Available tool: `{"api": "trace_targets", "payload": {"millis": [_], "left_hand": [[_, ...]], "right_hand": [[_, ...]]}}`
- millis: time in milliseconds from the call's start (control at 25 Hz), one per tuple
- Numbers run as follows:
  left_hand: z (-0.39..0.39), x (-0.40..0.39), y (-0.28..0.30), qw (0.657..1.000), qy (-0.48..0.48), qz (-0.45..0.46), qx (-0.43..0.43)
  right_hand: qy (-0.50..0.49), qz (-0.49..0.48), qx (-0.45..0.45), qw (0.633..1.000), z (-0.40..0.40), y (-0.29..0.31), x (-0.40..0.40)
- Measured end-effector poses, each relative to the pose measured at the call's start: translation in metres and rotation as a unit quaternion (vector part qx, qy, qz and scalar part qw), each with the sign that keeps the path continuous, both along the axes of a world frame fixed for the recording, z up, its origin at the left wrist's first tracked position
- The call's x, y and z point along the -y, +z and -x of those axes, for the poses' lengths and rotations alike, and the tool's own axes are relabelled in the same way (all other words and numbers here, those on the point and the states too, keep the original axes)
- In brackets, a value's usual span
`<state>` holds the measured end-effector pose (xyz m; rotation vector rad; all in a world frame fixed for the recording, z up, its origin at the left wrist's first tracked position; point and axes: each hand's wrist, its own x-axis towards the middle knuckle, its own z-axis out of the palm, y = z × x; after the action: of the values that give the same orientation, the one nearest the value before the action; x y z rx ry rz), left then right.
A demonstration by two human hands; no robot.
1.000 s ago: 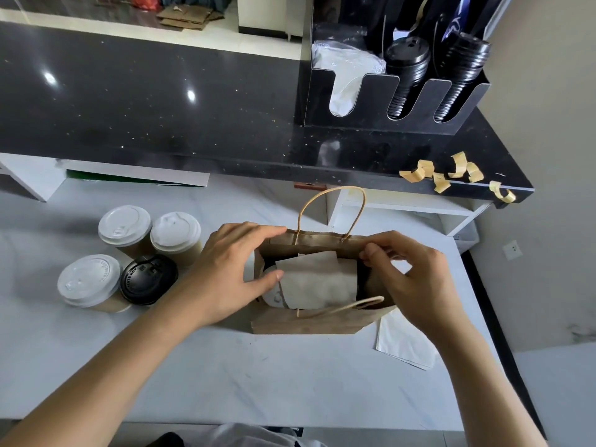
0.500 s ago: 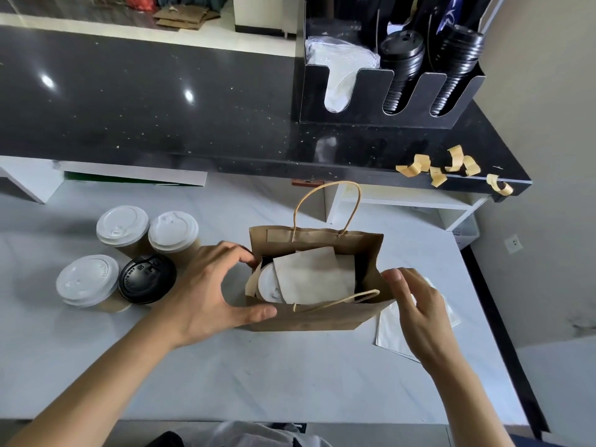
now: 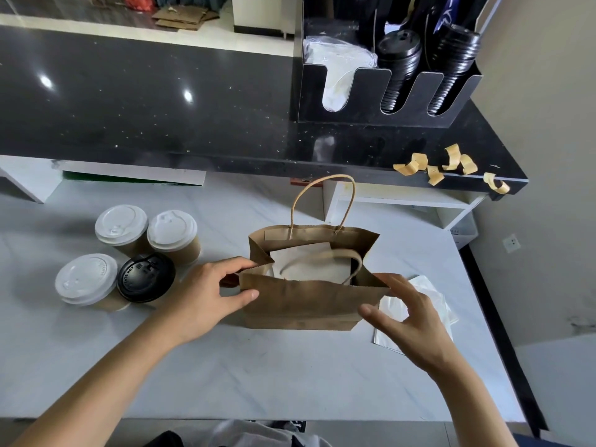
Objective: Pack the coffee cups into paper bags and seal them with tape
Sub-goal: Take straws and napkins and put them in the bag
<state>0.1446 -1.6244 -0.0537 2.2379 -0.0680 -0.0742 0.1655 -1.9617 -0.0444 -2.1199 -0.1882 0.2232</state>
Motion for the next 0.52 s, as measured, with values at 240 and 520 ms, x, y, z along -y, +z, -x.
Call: {"api": "trace_targets", "payload": {"millis": [240, 520], "left_hand": [[-0.009, -0.005, 0.004, 0.999, -0.032, -0.014, 0.020], [-0.021, -0.004, 0.012, 0.999, -0.042, -0.027, 0.011]], "right_hand": [[0.030, 0.018, 0.061, 0.998, -0.013, -0.012, 0.008], [0.088, 0.069, 0.012, 0.994, -0.037, 0.003, 0.011]]}}
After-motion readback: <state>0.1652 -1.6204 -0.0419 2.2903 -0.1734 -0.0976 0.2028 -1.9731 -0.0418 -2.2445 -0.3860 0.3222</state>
